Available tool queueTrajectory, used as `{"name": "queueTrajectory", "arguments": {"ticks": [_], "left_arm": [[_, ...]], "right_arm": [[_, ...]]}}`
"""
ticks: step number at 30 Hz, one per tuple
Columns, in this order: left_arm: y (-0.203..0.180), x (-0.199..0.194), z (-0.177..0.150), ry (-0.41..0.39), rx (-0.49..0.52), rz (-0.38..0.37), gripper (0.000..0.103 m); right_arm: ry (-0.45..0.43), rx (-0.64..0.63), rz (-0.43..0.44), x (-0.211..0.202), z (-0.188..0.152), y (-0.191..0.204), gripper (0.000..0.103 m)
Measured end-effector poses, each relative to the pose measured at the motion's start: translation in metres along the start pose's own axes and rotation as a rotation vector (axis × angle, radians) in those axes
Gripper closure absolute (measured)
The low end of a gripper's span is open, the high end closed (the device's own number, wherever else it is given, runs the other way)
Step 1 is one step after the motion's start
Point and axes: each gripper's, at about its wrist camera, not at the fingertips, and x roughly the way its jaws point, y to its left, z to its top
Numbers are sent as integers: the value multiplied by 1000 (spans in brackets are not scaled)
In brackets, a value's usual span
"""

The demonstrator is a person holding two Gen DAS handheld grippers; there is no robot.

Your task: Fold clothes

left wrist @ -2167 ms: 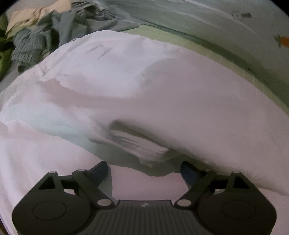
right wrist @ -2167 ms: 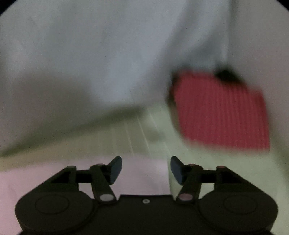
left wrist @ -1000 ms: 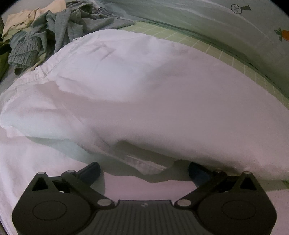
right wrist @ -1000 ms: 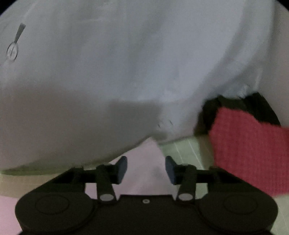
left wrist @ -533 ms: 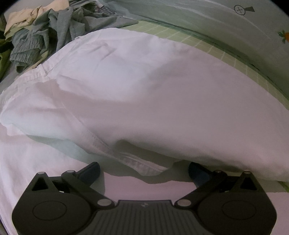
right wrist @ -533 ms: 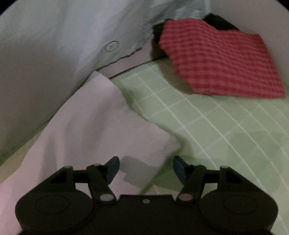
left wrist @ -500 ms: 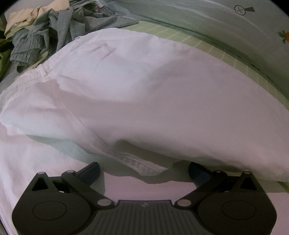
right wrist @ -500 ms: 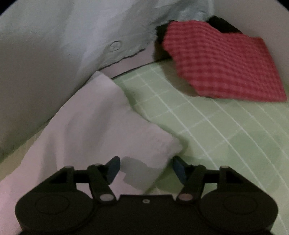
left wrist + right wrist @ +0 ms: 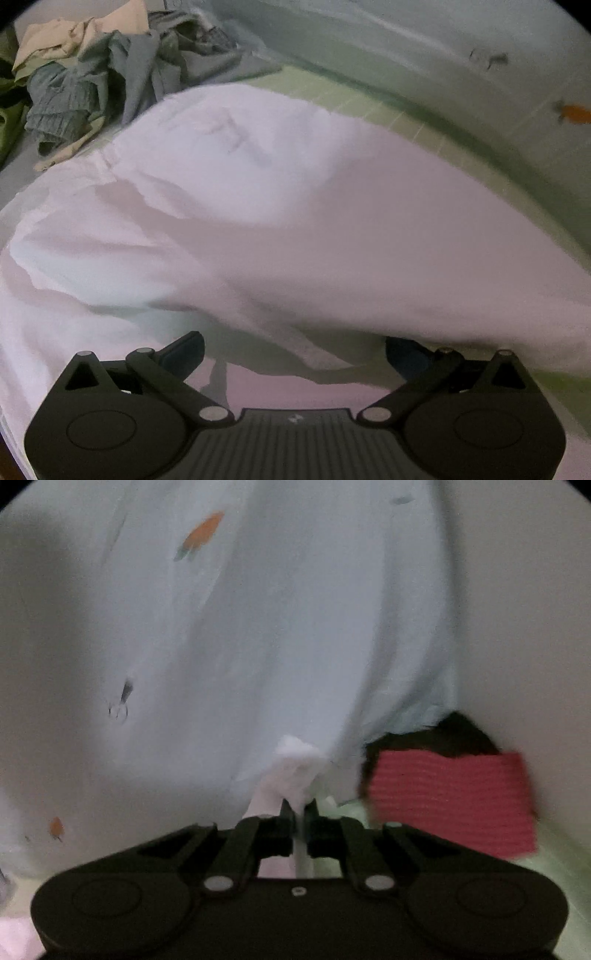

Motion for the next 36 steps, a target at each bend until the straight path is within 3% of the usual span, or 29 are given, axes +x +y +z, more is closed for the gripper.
{"name": "queueTrajectory", "arguments": {"ticks": [3,5,6,8,10,15,20,28,36], "left_arm": [[15,-15,-15,1,-11,-21,0],[24,-24,-27,2,-4,-20,0],[29,-29,-32,1,2,-16,0],[41,-40,-42,-7,8,2,0],[52,-54,-55,-14,-1,16,0],[85,-70,-71,-5,-20,56,0],[125,-81,-73,-14,-26,66,0],[206,-61,-41,0,-119,36,0],[275,-43,-8,-11,-166,-1,1]], "right_arm": [[169,-40,-163,-3,-50,-33,94],[344,-54,-270,8,-96,-57,82],[406,-55,-307,10,-116,-65,74],[470,-40,-341,5,-145,-77,72],[466,-24,-323,-4,-154,-76,49],[436,-79,-248,-21,-168,-49,20],[465,-45,-199,-36,-194,-12,18],[519,-51,-163,-69,-244,79,14],[537,-68,-187,-101,-275,149,11]]}}
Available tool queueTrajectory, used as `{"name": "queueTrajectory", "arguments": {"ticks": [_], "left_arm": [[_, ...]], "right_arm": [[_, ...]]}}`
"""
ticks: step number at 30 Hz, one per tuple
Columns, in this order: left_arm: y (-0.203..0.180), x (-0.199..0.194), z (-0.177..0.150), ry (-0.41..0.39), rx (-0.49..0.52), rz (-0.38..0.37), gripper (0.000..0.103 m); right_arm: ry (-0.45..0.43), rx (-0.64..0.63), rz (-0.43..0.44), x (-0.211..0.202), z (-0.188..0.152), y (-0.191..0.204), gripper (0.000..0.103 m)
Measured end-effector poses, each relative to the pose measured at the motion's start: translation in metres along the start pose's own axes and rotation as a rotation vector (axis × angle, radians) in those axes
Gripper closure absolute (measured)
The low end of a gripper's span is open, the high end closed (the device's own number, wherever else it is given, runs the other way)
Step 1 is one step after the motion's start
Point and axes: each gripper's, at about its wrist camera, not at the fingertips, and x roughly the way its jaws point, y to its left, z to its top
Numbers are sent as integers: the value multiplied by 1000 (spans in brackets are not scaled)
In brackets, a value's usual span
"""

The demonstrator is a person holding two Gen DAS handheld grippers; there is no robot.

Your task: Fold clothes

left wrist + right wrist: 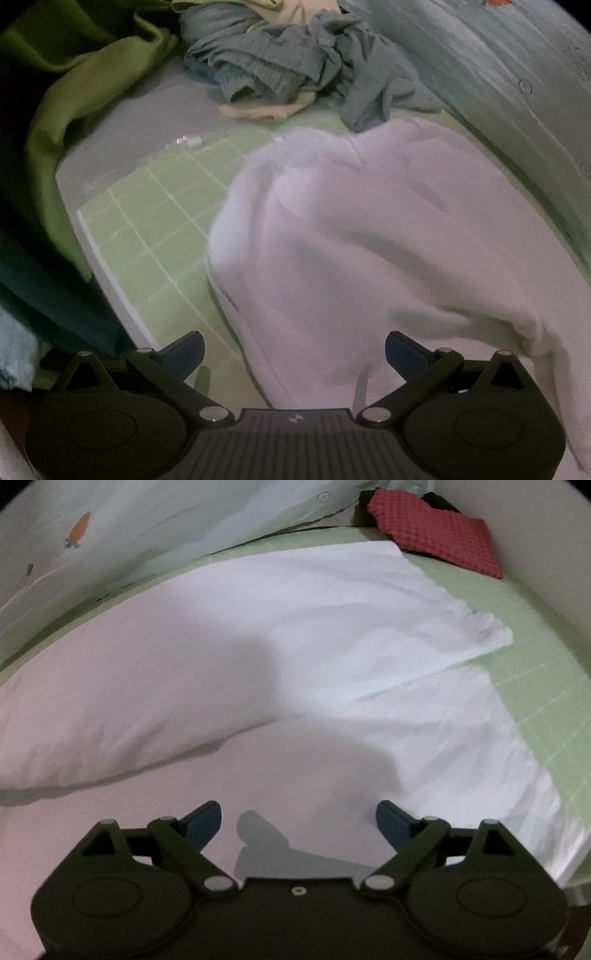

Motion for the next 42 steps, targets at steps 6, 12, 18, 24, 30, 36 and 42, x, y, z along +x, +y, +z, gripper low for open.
{"name": "queueTrajectory", "arguments": {"ticks": [6,12,18,24,30,36,42], "left_arm": [[20,19,21,35,11,-10,4],[16,23,24,42,25,-33,4],[2,16,14,24,30,-27,4],[-24,2,-8,8,35,-12,4],[-51,-8,-16,-27,45,1,4],[-81,-10,13,-121,99,19,4],[-121,23,76,-179,137,-1,4]], "right_arm": [[-11,11,18,-15,-29,32,9],[-63,60,28,-31,-40,14,7],[-112,260,-36,-37,-29,-52,5],[-149,355,-51,-32,-9,-100,5],[-160,306,-22,-17,24,-109,1],[-189,216,9,6,81,-86,0],[-225,146,41,39,151,-42,0]]}}
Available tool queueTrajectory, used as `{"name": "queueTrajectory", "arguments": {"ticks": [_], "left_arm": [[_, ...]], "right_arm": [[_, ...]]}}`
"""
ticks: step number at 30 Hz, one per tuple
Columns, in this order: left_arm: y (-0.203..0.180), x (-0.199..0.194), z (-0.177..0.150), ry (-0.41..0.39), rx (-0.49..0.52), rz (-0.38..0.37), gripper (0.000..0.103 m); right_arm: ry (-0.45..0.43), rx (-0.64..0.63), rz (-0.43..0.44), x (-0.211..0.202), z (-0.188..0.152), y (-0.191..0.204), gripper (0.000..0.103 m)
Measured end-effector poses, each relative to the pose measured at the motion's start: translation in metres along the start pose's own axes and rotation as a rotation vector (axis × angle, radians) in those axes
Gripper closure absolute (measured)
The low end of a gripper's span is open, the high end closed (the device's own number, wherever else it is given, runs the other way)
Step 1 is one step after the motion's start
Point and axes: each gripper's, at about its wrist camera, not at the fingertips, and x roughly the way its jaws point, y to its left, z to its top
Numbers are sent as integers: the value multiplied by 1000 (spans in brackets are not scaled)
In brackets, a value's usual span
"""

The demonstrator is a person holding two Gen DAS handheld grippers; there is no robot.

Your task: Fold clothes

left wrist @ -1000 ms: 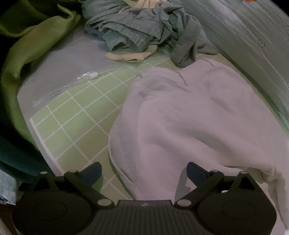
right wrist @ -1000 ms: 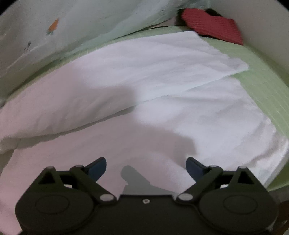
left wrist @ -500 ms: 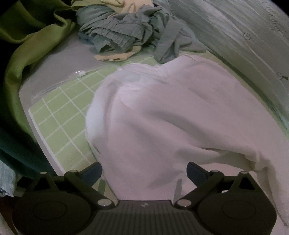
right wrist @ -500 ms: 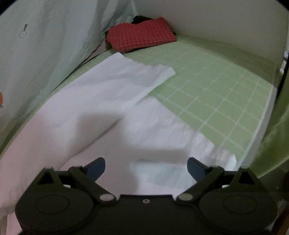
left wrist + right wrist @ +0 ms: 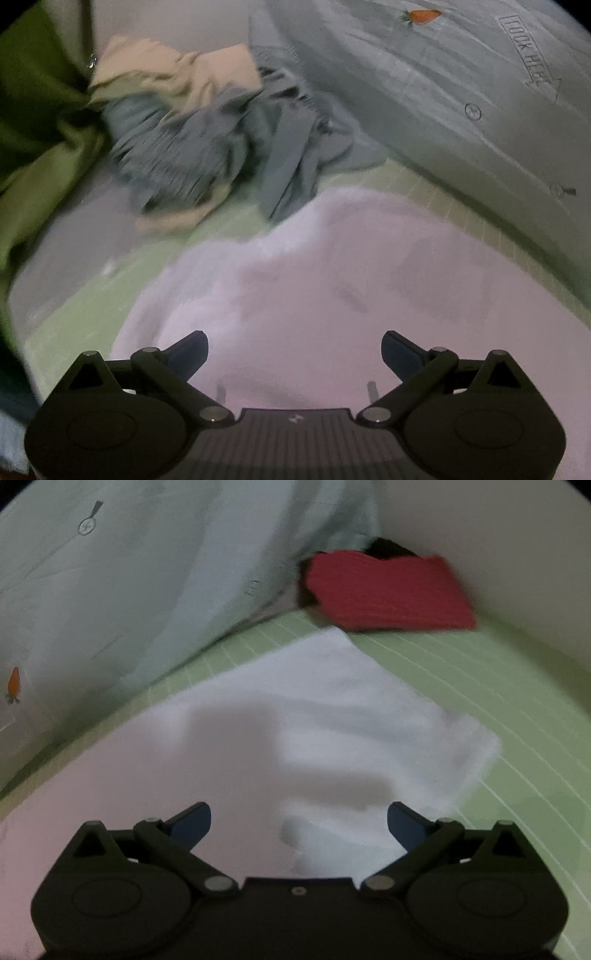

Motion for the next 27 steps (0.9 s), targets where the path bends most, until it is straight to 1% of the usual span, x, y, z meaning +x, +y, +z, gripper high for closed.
{"name": "queueTrajectory", "arguments": {"ticks": [3,5,9,11,12,15,17,18,21,24,27], "left_arm": [[-21,35,36,-15,12,-4,4],[-32,61,57,-4,27,6,4],[-54,111,91,17,63,18,4],[-63,135,101,32,73,4,3],[-66,143,104,39,76,4,3],[-79,163,107,53,85,-2,3],[-86,172,108,53,94,-9,3],[-90,177,109,53,98,-13,3],[-99,188,111,67,111,19,3],[-97,195,112,85,43,25,3],[-97,201,115,100,-9,43,2]], "right_arm": [[-16,-55,-16,36,34,27,0],[-12,-71,-40,59,56,39,0],[-4,-18,-61,97,93,43,0],[7,9,-68,118,108,40,0],[16,39,-76,128,115,36,0],[30,204,-83,153,129,20,0],[37,300,-67,168,136,15,0],[41,323,-71,176,139,16,0],[62,360,-116,197,145,24,0],[72,395,-185,211,149,30,1],[104,379,-252,219,155,37,1]]}}
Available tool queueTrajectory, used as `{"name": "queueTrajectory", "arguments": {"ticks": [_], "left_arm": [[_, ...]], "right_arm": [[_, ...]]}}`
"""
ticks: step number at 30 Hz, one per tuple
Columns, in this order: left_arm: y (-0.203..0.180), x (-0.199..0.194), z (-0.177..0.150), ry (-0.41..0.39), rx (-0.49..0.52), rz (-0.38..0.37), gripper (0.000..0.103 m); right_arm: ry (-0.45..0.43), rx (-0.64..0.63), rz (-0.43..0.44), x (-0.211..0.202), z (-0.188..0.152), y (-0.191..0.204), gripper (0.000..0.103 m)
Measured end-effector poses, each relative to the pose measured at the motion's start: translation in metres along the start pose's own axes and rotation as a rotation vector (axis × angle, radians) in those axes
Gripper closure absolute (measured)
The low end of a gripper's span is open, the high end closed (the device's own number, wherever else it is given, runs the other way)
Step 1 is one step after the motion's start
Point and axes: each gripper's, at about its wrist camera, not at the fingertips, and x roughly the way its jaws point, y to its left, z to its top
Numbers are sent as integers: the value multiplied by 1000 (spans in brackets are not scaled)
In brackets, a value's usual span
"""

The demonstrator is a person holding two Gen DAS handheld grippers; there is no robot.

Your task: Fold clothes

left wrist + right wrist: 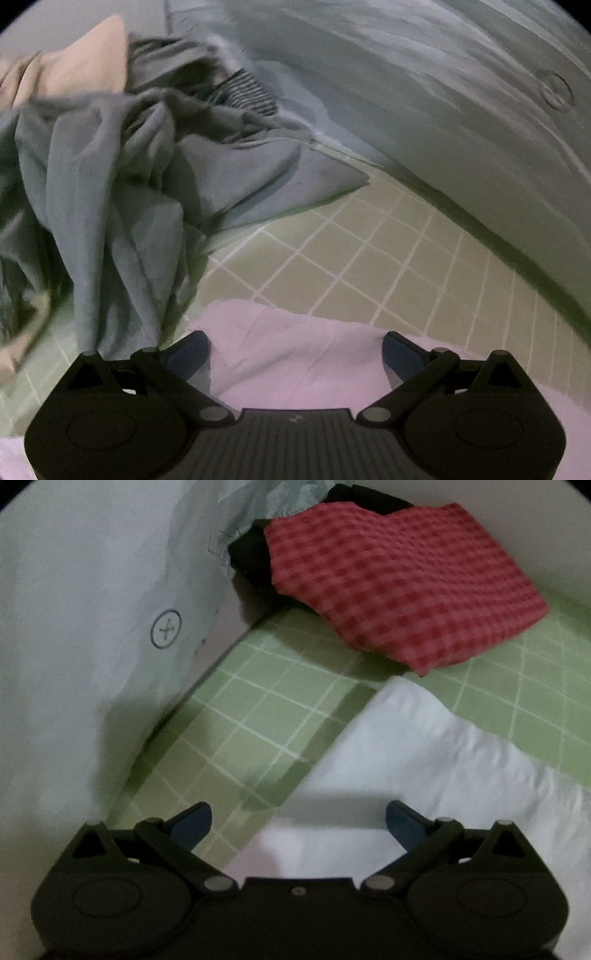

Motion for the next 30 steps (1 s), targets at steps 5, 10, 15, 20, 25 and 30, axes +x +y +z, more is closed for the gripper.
{"name": "queueTrajectory", "arguments": {"ticks": [5,10,15,20,25,30], "left_arm": [[1,10,7,27,-86,27,2],[-2,17,12,47,-152,75,19],[-7,11,9,12,-126,164,65],[5,1,12,-38,-130,86,81],[9,-20,31,-139,-150,40,82],[8,-17,53,-220,-181,83,77]], "right_arm": [[21,-72,-90,6,2,12,7],[-13,-98,-49,-3,3,5,96],[25,36,67,-3,12,-22,102],[-31,8,152,-13,27,-13,102],[-96,-64,270,-21,47,31,103],[-134,-159,342,-18,62,84,82]]}}
